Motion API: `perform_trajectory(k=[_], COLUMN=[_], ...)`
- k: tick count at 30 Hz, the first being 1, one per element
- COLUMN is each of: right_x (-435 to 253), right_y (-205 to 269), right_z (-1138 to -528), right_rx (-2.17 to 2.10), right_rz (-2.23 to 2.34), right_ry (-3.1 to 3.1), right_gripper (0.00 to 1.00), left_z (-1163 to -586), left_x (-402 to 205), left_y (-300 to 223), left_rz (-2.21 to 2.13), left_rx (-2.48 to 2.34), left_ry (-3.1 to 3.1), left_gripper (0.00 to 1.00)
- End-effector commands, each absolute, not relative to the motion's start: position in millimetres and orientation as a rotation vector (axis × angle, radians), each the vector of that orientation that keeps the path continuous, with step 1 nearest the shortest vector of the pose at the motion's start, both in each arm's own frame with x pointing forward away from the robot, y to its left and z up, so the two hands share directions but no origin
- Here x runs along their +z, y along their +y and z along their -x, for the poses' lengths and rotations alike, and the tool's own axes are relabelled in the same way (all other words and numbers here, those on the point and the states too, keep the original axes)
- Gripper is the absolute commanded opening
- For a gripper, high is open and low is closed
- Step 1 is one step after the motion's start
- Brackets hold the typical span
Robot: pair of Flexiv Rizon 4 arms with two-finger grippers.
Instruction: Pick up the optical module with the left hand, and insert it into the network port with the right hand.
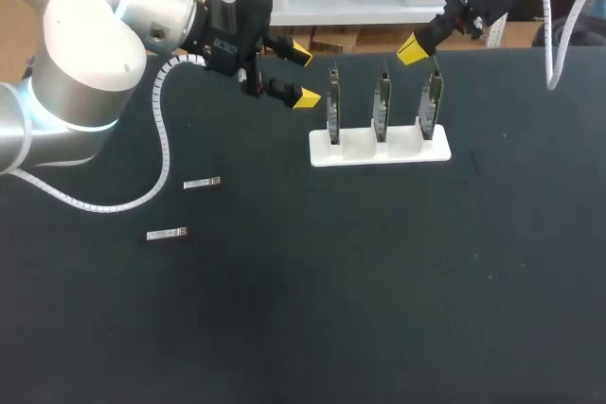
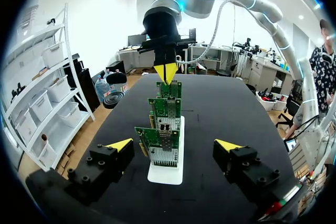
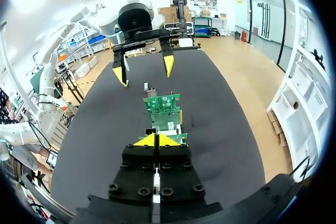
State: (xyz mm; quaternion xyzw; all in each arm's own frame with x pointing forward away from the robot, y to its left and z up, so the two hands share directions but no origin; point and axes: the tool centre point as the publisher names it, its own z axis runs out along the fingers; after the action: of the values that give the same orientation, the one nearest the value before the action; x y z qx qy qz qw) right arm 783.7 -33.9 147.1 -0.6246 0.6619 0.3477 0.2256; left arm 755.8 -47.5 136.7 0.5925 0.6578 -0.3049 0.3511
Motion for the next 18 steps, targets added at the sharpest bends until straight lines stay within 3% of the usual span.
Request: perform_trajectory(k=[1,8,9,10,18], right_x=[147.3,147.7,147.7,147.7,147.7], right_y=[-31.5,-30.0,-29.9,-29.9,-29.9], right_z=[-783.3,-777.3,-776.9,-776.9,-776.9], right_rx=[0.964,0.98,0.965,0.965,0.965], right_rz=[1.723,1.694,1.678,1.678,1.678], right_ry=[1.825,1.832,1.837,1.837,1.837], right_gripper=[0.0,0.0,0.33,1.0,1.0], left_z=[-756.6,-756.6,-756.6,-756.6,-756.6], left_x=[137.2,137.2,137.2,137.2,137.2], left_y=[-48.2,-48.2,-48.2,-48.2,-48.2], left_rz=[-1.537,-1.537,-1.537,-1.537,-1.537], left_rx=[-0.788,-0.788,-0.788,-0.788,-0.788], left_ry=[1.708,1.708,1.708,1.708,1.708], left_gripper=[1.0,1.0,1.0,1.0,1.0])
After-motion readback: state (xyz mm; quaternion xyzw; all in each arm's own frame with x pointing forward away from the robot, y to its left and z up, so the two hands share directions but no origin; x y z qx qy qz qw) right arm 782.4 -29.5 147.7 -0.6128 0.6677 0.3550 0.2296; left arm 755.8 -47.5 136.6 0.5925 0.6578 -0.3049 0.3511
